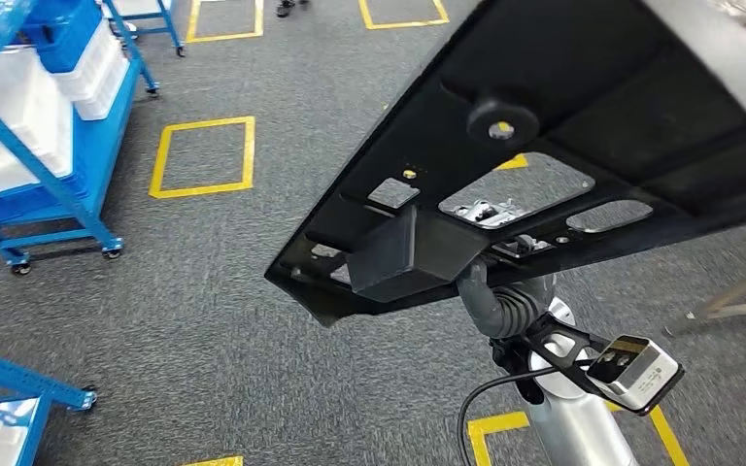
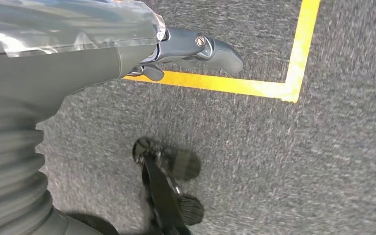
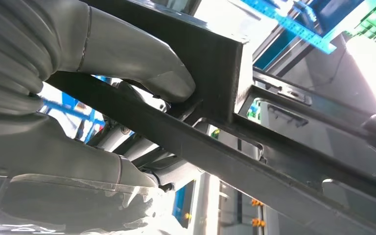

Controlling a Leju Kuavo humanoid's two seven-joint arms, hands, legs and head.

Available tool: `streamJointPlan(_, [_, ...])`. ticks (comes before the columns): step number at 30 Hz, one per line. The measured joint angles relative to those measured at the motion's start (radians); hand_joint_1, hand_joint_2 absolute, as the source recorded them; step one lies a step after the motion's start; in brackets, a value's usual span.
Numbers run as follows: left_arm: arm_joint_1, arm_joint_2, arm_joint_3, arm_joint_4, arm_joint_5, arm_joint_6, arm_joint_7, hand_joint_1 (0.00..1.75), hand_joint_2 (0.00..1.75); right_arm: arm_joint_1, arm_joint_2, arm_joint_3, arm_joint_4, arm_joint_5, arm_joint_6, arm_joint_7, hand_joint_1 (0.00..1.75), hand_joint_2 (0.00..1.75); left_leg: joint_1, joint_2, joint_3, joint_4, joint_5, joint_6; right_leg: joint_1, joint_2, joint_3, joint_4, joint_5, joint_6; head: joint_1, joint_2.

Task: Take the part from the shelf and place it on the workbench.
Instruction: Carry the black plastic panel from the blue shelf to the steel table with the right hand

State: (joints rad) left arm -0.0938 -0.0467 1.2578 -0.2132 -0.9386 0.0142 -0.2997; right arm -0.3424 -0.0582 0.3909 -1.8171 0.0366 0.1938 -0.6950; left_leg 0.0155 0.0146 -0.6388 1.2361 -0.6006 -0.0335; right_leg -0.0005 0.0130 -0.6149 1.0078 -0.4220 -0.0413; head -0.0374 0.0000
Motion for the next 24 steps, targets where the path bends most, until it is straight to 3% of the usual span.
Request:
streamJointPlan(1, [0.002, 0.001, 0.0, 0.0, -0.002, 0.0, 0.001, 0.0, 1.75, 0.0, 0.0, 0.001, 0.004, 0.001, -0.001, 0.0, 1.75, 1.75, 0.0, -0.005, -0.028, 0.047, -0.009, 0.0, 0.001, 0.014, 0.0, 0.001, 0.0, -0.001, 0.0, 0.0])
streamJointPlan(2, [0.003, 0.002, 0.0, 0.0, -0.002, 0.0, 0.002, 0.0, 1.75, 0.0, 0.0, 0.002, 0.008, 0.001, -0.001, 0.0, 1.75, 1.75, 0.0, -0.007, -0.04, 0.057, 0.002, 0.0, 0.002, 0.029, 0.001, 0.002, -0.001, -0.001, 0.0, 0.0])
streamJointPlan(4, [0.002, 0.004, 0.0, 0.0, -0.002, 0.0, 0.004, 0.0, 1.75, -0.001, 0.0, 0.003, 0.014, 0.001, -0.001, 0.0, 1.75, 1.75, 0.001, -0.019, -0.007, -0.038, 0.074, 0.003, 0.003, 0.057, 0.003, 0.007, -0.002, 0.002, 0.0, 0.0])
streamJointPlan(6, [0.001, 0.009, 0.0, 0.0, 0.002, 0.002, 0.005, 0.0, 1.75, -0.003, 0.0, 0.004, 0.018, 0.0, -0.001, 0.0, 1.75, 1.75, 0.004, -0.067, 0.045, -0.167, 0.132, 0.008, 0.002, 0.082, 0.0, 0.015, -0.006, 0.009, 0.0, 0.0])
streamJointPlan(8, [0.001, 0.014, 0.0, 0.0, 0.006, 0.004, 0.007, 0.0, 1.75, -0.006, 0.002, 0.006, 0.024, -0.002, -0.001, 0.0, 1.75, 1.75, 0.003, -0.093, 0.063, -0.214, 0.141, 0.014, -0.002, 0.103, -0.008, 0.019, -0.005, 0.021, 0.0, 0.0])
streamJointPlan(10, [-0.002, 0.017, 0.0, 0.0, 0.008, 0.004, 0.006, 0.0, 1.75, -0.006, 0.003, 0.008, 0.029, -0.003, -0.002, 0.0, 1.75, 1.75, 0.001, -0.072, 0.067, -0.223, 0.146, 0.025, -0.005, 0.115, -0.013, 0.017, -0.001, 0.035, 0.0, 0.0])
streamJointPlan(12, [-0.004, 0.018, 0.0, 0.0, 0.008, 0.004, 0.005, 0.0, 1.75, -0.009, 0.003, 0.008, 0.033, -0.004, -0.003, 0.0, 1.75, 1.75, 0.002, -0.05, 0.074, -0.235, 0.153, 0.039, -0.002, 0.072, -0.027, 0.046, -0.022, 0.043, 0.0, 0.0])
streamJointPlan(14, [-0.001, 0.018, 0.0, 0.0, 0.008, 0.004, 0.005, 0.0, 1.75, -0.014, 0.004, 0.009, 0.037, -0.005, -0.004, 0.0, 1.75, 1.75, 0.001, -0.023, 0.077, -0.242, 0.155, 0.048, -0.003, 0.015, -0.08, 0.152, -0.079, 0.049, 0.0, 0.0])
streamJointPlan(16, [0.002, 0.018, 0.001, 0.0, 0.008, 0.001, 0.005, 0.0, 1.75, -0.016, 0.005, 0.01, 0.043, -0.008, -0.005, 0.0, 1.75, 1.75, -0.002, 0.004, 0.077, -0.241, 0.153, 0.05, -0.009, 0.0, -0.141, 0.27, -0.124, 0.055, 0.0, 0.0])
streamJointPlan(17, [0.002, 0.019, 0.001, 0.0, 0.008, 0.0, 0.006, 0.0, 1.75, -0.015, 0.005, 0.01, 0.045, -0.011, -0.005, 0.0, 1.75, 1.75, -0.003, 0.017, 0.078, -0.241, 0.151, 0.049, -0.012, -0.003, -0.151, 0.29, -0.123, 0.057, 0.0, 0.0])
streamJointPlan(18, [0.001, 0.019, 0.001, 0.0, 0.008, -0.001, 0.007, 0.0, 1.75, -0.015, 0.005, 0.01, 0.046, -0.014, -0.004, 0.0, 1.75, 1.75, -0.003, 0.028, 0.079, -0.241, 0.149, 0.047, -0.014, -0.008, -0.14, 0.27, -0.104, 0.058, 0.0, 0.0])
streamJointPlan(19, [0.0, 0.018, 0.001, 0.0, 0.009, -0.002, 0.008, 0.0, 1.75, -0.016, 0.005, 0.01, 0.047, -0.018, -0.002, 0.0, 1.75, 1.75, -0.003, 0.04, 0.082, -0.241, 0.147, 0.045, -0.014, -0.019, -0.109, 0.212, -0.072, 0.058, 0.0, 0.0])
streamJointPlan(21, [0.0, 0.018, 0.002, 0.0, 0.013, -0.002, 0.011, 0.0, 1.75, -0.018, 0.005, 0.01, 0.047, -0.023, 0.002, 0.0, 1.75, 1.75, -0.006, 0.061, 0.089, -0.239, 0.139, 0.036, -0.009, -0.066, -0.034, 0.074, -0.023, 0.052, 0.0, 0.0])
streamJointPlan(23, [-0.001, 0.017, 0.004, 0.0, 0.017, -0.002, 0.012, 0.0, 1.75, -0.021, 0.006, 0.01, 0.048, -0.026, 0.004, 0.0, 1.75, 1.75, -0.011, 0.08, 0.096, -0.238, 0.131, 0.025, 0.0, -0.086, -0.001, 0.012, -0.012, 0.042, 0.0, 0.0])
streamJointPlan(24, [-0.002, 0.017, 0.005, 0.0, 0.019, -0.002, 0.012, 0.0, 1.75, -0.022, 0.007, 0.011, 0.048, -0.026, 0.006, 0.0, 1.75, 1.75, -0.012, 0.09, 0.099, -0.239, 0.128, 0.019, 0.004, -0.074, -0.002, 0.01, -0.013, 0.037, 0.0, 0.0])
